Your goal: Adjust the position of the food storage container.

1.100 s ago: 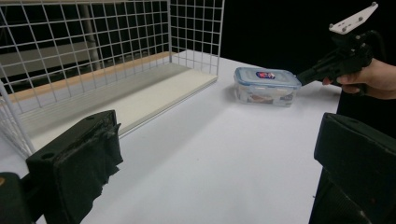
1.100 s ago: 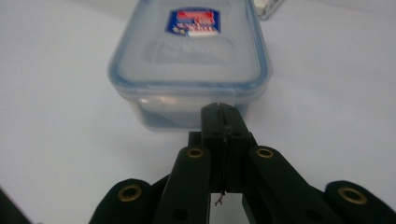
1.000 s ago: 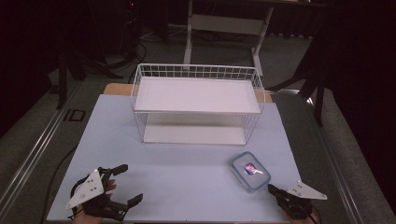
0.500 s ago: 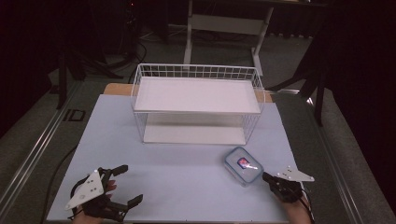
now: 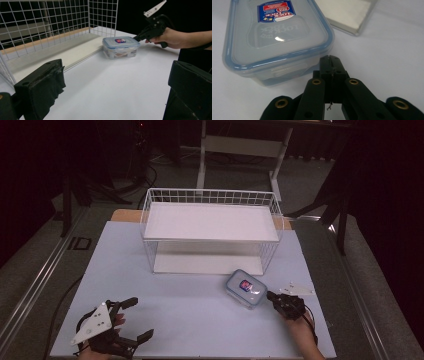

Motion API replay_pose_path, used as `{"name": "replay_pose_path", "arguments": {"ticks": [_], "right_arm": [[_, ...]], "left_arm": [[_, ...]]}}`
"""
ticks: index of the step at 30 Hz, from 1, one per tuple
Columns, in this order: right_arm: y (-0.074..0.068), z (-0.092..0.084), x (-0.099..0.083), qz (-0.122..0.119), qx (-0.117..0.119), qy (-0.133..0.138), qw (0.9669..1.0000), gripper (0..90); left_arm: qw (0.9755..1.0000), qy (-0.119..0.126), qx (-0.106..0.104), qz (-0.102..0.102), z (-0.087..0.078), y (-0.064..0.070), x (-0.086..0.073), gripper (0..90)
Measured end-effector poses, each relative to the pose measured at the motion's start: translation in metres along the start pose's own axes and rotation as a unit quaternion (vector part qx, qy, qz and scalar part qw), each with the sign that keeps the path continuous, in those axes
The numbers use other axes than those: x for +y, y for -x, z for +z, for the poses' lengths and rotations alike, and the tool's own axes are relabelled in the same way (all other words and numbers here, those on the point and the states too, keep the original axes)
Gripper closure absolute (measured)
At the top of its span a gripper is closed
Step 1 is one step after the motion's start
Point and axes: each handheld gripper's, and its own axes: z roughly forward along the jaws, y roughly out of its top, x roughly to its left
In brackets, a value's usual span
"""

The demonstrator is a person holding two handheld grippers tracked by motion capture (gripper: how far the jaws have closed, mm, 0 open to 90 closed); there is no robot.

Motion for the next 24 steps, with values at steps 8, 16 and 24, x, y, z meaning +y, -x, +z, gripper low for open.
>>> {"name": "replay_pose_path", "arguments": {"ticks": [8,16,24], "right_arm": [[-0.003,0.022,0.013,0.003,-0.007,0.002,1.0,90.0],[-0.011,0.041,0.026,-0.004,0.004,0.007,1.0,90.0],[-0.028,0.057,0.038,-0.001,0.02,0.008,0.9998,90.0]], "left_arm": [[1.0,0.0,-0.002,0.001,0.0,0.001,0.0,1.4],[1.0,-0.003,-0.005,-0.001,0.001,0.001,-0.001,1.4],[1.0,-0.002,-0.005,-0.001,0.001,0.002,-0.001,1.4]]}}
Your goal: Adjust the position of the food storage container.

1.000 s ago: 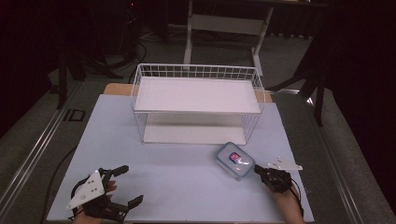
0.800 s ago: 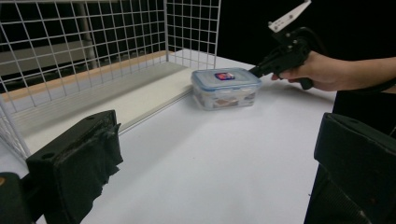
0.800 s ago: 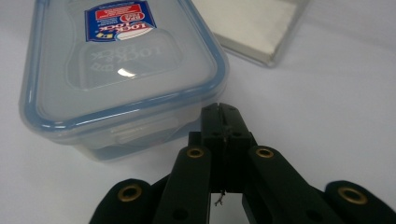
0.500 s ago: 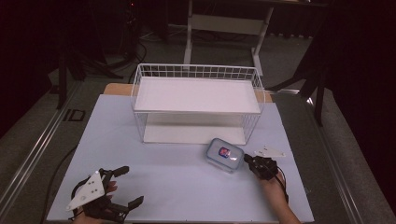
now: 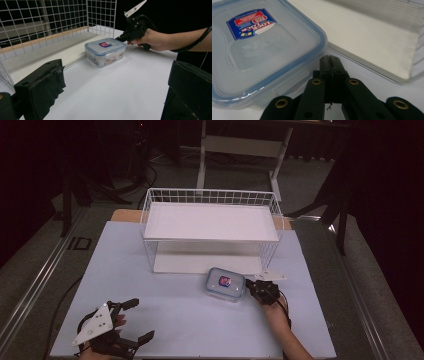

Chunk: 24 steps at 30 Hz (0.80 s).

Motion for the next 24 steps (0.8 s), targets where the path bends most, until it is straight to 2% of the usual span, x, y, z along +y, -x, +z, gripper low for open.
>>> {"name": "replay_pose_path", "arguments": {"ticks": [3,5,8,9,12,16,24], "right_arm": [[-0.001,-0.002,-0.001,-0.004,-0.003,0.001,1.0,90.0],[0.0,-0.011,-0.005,-0.009,-0.012,-0.002,0.9999,90.0],[-0.002,-0.019,-0.009,-0.001,-0.011,0.001,0.9999,90.0],[-0.004,-0.025,-0.012,0.003,-0.002,0.002,1.0,90.0],[-0.011,-0.029,-0.013,-0.003,0.01,-0.001,0.9999,90.0],[-0.018,-0.025,-0.01,-0.011,0.015,-0.006,0.9998,90.0],[-0.019,-0.008,-0.002,-0.012,0.009,-0.019,0.9997,90.0]], "left_arm": [[1.0,0.0,0.0,0.0,0.0,0.0,0.0,1.4],[1.0,-0.001,0.001,-0.001,0.0,-0.001,0.0,1.4],[1.0,-0.002,0.001,-0.001,0.001,-0.001,-0.001,1.4],[1.0,-0.002,0.002,0.0,0.001,0.0,0.0,1.4],[1.0,-0.003,0.002,0.002,0.001,0.001,0.0,1.4],[1.0,-0.003,0.002,0.001,0.001,0.001,0.0,1.4],[1.0,-0.005,-0.001,-0.001,0.001,0.0,-0.001,1.4]]}}
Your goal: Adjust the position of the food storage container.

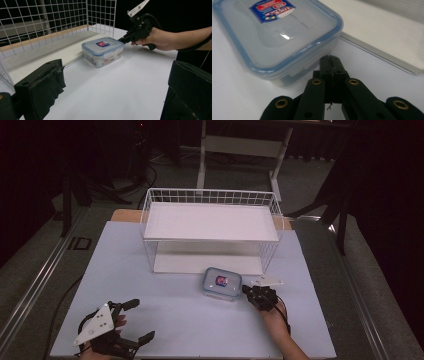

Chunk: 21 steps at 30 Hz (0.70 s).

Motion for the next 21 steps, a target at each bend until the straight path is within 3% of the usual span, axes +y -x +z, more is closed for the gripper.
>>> {"name": "replay_pose_path", "arguments": {"ticks": [13,21], "right_arm": [[-0.013,0.026,0.018,0.008,0.017,0.002,0.9998,90.0],[-0.026,0.035,0.026,-0.003,0.023,0.004,0.9997,90.0]], "left_arm": [[1.0,-0.001,-0.001,-0.002,0.0,0.0,-0.001,1.4],[1.0,-0.004,-0.002,-0.006,0.001,0.0,-0.002,1.4]]}}
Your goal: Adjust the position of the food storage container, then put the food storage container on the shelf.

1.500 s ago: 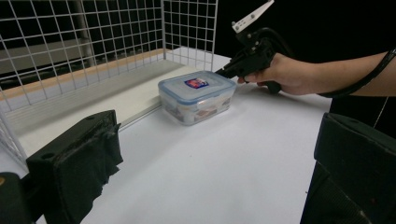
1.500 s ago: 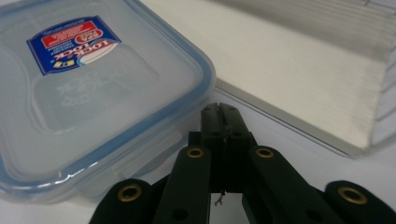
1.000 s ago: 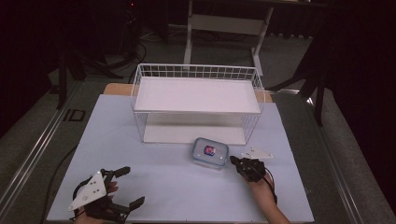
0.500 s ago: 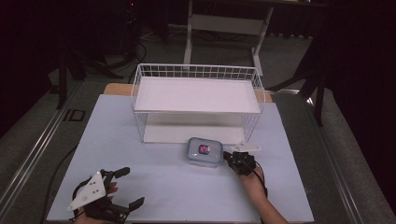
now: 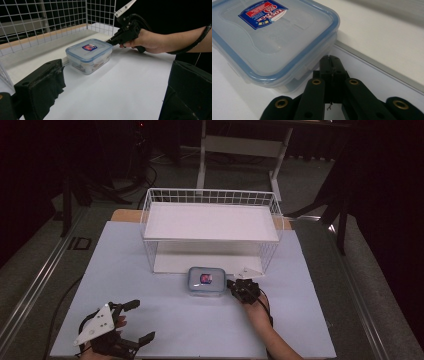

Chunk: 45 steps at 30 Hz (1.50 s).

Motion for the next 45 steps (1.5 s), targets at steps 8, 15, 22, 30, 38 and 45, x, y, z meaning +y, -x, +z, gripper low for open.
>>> {"name": "replay_pose_path", "arguments": {"ticks": [8,15,22,30,38,45], "right_arm": [[0.004,-0.012,0.0,0.006,-0.008,0.021,0.9997,90.0],[-0.002,-0.012,-0.001,0.003,0.001,0.021,0.9998,90.0],[-0.002,-0.007,0.006,0.01,-0.001,0.026,0.9996,90.0],[0.0,-0.005,0.007,0.006,-0.001,0.023,0.9997,89.8],[0.001,-0.033,0.0,0.007,-0.016,0.047,0.9988,50.5],[-0.007,-0.057,0.001,-0.013,0.022,0.079,0.9965,14.5]], "left_arm": [[1.0,-0.001,0.0,-0.004,0.001,-0.001,-0.001,1.4],[1.0,-0.004,0.0,-0.002,0.002,0.0,-0.001,1.4],[1.0,-0.004,-0.001,-0.005,0.003,-0.001,-0.001,1.4],[0.9999,-0.009,-0.004,-0.004,0.003,0.0,-0.002,1.4],[0.9998,-0.012,0.009,-0.014,0.006,-0.005,-0.003,1.4],[0.9994,-0.029,0.015,-0.014,0.019,-0.015,0.007,1.4]]}}
